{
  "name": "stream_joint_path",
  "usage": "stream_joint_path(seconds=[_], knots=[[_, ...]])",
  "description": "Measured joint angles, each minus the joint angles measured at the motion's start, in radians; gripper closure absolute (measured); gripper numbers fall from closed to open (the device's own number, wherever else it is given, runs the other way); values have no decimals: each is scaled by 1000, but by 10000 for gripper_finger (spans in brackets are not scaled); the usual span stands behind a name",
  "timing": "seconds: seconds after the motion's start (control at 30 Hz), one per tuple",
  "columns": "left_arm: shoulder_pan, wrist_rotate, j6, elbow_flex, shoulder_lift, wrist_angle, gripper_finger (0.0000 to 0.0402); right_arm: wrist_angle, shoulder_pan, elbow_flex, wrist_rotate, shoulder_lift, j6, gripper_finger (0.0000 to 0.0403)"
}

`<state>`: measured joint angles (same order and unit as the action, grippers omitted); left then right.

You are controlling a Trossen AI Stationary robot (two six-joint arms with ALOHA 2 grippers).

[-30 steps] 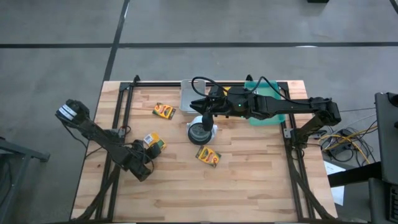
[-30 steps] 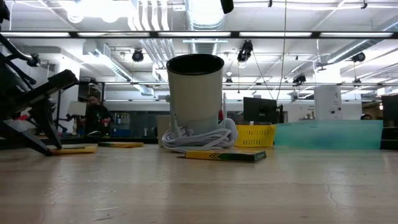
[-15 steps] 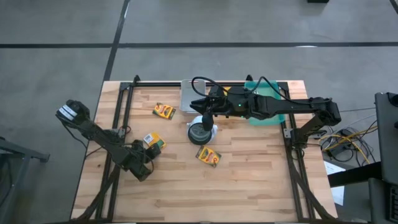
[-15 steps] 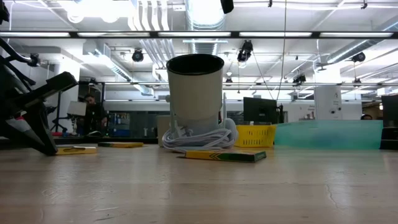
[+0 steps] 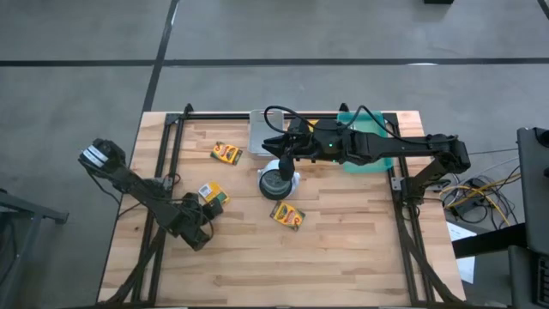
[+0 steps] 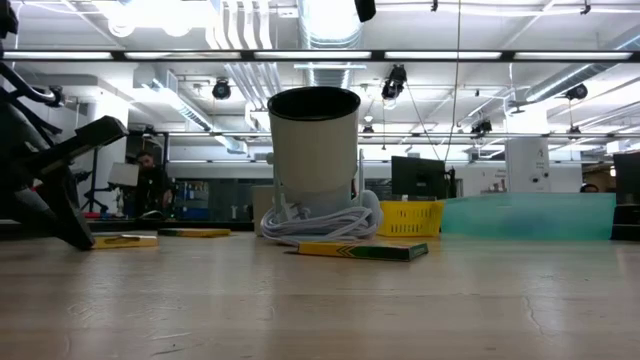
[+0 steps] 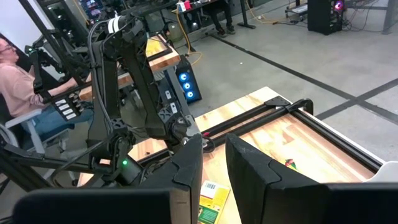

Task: Pick & Place School Supplies
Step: Put the pack of crayon into the gray bin

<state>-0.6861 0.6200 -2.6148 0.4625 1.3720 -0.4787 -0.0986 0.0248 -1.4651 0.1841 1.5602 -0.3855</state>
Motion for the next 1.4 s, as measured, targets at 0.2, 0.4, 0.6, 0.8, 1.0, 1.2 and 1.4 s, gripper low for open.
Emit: stream_joint_path(seconds=[0.2, 0.4, 0.6, 0.8, 1.0, 1.2, 1.4], knots=[[0, -6, 15, 30, -2, -32, 400, 0, 0, 0, 0, 0, 0, 335], [0, 0, 54, 88, -18, -127, 401, 0, 0, 0, 0, 0, 0, 335], [0, 19, 86, 156, -32, -243, 401, 0, 0, 0, 0, 0, 0, 335], [0, 36, 115, 217, -36, -329, 401, 0, 0, 0, 0, 0, 0, 335], [0, 65, 166, 285, -45, -414, 401, 0, 0, 0, 0, 0, 0, 335], [2, 138, 258, 354, -77, -501, 401, 0, 0, 0, 0, 0, 0, 335], [27, 185, 396, 378, -123, -517, 401, 0, 0, 0, 0, 0, 0, 335]])
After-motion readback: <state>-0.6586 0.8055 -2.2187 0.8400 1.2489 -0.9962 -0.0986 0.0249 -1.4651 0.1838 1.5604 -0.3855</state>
